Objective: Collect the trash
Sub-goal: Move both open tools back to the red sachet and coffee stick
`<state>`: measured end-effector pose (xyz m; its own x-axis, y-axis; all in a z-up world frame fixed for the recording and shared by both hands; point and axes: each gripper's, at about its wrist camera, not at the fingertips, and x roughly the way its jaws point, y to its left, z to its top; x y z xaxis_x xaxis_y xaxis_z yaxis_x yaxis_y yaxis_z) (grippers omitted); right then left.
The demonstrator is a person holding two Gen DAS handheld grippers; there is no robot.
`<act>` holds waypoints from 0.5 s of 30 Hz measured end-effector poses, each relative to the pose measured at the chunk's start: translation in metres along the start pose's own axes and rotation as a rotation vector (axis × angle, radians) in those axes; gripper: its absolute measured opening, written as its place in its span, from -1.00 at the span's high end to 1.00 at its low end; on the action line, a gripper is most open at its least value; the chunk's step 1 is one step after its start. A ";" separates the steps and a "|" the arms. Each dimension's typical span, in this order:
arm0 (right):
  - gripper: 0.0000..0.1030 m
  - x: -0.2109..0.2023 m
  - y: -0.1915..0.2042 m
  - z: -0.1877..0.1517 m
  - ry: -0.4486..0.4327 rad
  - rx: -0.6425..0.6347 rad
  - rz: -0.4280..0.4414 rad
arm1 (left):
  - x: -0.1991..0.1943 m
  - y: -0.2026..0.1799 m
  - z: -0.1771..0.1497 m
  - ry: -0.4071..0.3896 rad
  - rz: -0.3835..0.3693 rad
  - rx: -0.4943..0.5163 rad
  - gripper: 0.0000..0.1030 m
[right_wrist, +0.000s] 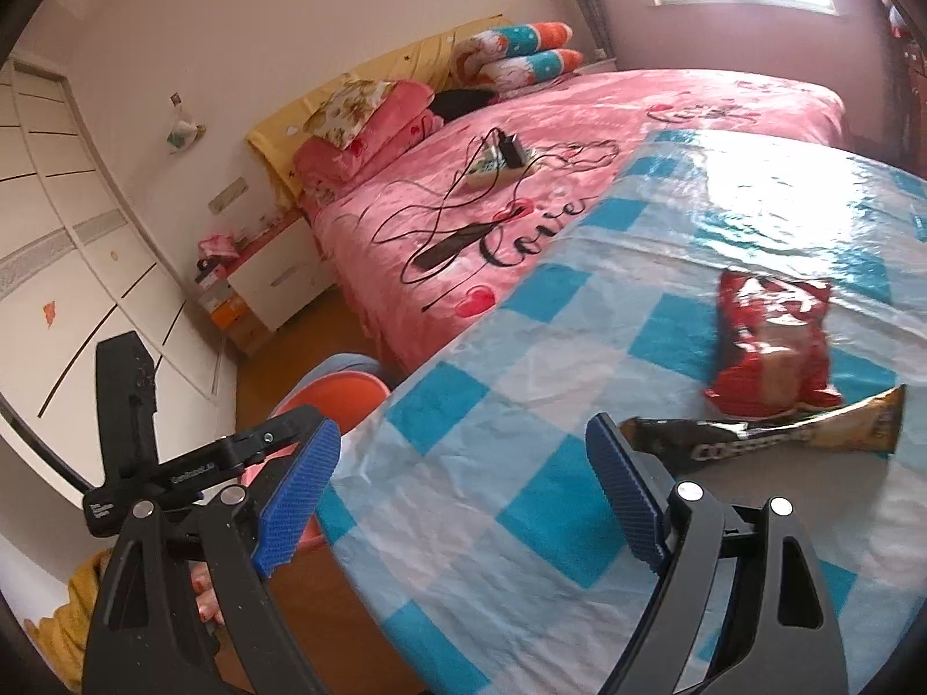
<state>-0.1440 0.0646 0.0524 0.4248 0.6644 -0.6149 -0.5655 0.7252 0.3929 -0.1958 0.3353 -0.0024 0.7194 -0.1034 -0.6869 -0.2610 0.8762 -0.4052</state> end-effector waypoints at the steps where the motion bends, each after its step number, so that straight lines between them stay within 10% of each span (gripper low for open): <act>1: -0.67 -0.002 -0.002 0.000 -0.007 -0.003 -0.006 | 0.000 -0.005 0.000 0.001 -0.003 0.007 -0.60; 15: -0.80 -0.034 -0.032 0.004 -0.090 0.016 -0.035 | 0.006 -0.065 -0.003 0.028 -0.034 0.119 -0.61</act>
<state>-0.1379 0.0197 0.0634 0.5062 0.6520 -0.5645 -0.5382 0.7503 0.3840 -0.1768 0.2760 0.0181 0.7079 -0.1459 -0.6911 -0.1572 0.9213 -0.3555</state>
